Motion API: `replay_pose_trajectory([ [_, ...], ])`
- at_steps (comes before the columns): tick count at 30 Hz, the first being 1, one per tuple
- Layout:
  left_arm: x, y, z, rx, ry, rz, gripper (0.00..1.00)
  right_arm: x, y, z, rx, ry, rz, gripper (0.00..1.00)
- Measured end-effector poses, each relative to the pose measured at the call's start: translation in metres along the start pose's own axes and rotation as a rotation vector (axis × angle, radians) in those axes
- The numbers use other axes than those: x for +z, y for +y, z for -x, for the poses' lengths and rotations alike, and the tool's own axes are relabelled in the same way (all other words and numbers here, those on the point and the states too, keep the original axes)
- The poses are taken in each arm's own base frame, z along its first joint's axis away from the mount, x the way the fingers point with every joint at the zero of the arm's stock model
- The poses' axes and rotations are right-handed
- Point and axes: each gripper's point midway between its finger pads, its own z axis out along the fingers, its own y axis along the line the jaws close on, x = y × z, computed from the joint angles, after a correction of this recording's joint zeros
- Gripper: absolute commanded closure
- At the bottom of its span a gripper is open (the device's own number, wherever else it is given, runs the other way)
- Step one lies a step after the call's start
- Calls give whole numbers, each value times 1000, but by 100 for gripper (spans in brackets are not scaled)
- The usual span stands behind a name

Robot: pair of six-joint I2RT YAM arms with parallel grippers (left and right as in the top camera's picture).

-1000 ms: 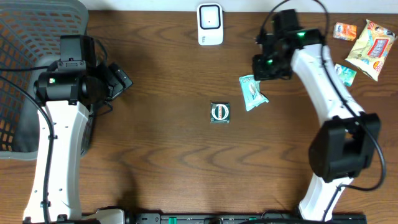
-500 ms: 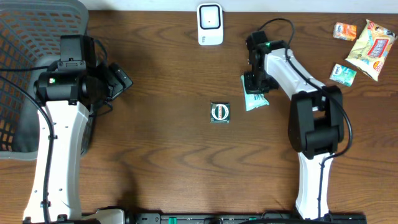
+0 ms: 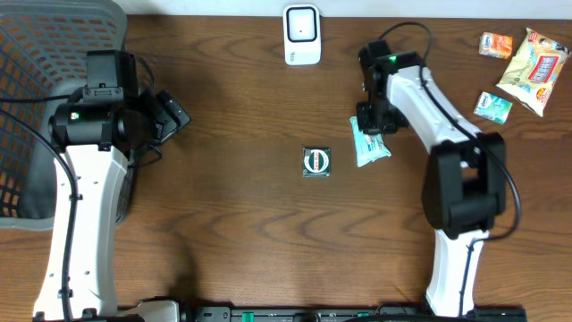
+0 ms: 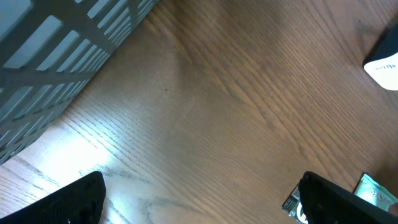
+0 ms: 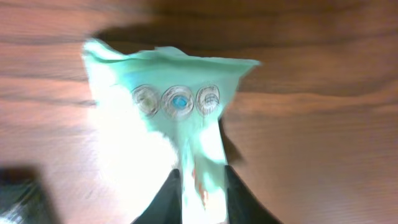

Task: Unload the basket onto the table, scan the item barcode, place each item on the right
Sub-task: 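Lift the wet-wipes pack with the right gripper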

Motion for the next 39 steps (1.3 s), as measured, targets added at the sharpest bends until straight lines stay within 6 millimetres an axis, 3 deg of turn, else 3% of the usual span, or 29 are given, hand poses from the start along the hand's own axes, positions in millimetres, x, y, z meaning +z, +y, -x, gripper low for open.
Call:
replay_pose_trajectory([
  [1, 0, 0, 0, 0, 0, 0, 2, -15, 0, 3, 5, -36, 15, 78],
  [5, 0, 0, 0, 0, 0, 0, 2, -41, 7, 7, -15, -95, 57, 80],
  [14, 0, 0, 0, 0, 0, 0, 2, -41, 32, 9, -91, -129, 65, 92],
  [20, 0, 0, 0, 0, 0, 0, 2, -24, 32, 10, -95, -107, 31, 93],
  [27, 0, 0, 0, 0, 0, 0, 2, 26, 33, 3, -107, -3, -6, 99],
  [35, 0, 0, 0, 0, 0, 0, 2, 28, 31, 0, -113, 22, -23, 99],
  [39, 0, 0, 0, 0, 0, 0, 2, 21, 26, -14, -120, 84, -39, 97],
])
